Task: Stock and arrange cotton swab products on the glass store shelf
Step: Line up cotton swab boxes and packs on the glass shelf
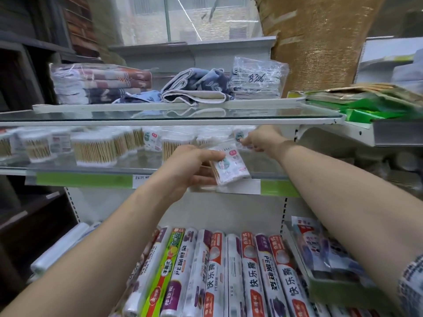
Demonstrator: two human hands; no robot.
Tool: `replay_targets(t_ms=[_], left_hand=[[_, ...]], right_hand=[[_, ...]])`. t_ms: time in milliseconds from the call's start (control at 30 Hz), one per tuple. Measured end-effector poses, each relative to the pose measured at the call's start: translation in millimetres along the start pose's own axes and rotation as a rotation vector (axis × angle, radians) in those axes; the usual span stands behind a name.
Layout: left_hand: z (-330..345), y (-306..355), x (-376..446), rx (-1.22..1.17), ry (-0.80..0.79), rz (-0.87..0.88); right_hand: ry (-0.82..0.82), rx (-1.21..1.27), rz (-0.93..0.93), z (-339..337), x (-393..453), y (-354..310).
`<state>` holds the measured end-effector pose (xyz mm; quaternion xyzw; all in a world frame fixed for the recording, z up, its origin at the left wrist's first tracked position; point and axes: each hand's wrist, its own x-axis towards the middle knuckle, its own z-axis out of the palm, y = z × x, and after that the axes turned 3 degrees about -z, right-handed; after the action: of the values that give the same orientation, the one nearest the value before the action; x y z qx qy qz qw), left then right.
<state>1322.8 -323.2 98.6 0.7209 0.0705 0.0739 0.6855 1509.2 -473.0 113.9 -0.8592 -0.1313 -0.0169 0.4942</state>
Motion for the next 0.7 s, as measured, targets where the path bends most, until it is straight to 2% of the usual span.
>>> replay_targets(t_ms=[367, 600, 700], left_hand=[[2, 6, 8, 0.019, -0.019, 0.003], [17, 13, 6, 0.006, -0.034, 0.038], [31, 16, 7, -0.017, -0.033, 0.059]], right_hand=[[0.043, 0.020, 0.059, 5, 20, 1], [0.171, -0.052, 0.033, -7, 9, 10], [0.127, 0.082, -0.043, -22, -15, 14]])
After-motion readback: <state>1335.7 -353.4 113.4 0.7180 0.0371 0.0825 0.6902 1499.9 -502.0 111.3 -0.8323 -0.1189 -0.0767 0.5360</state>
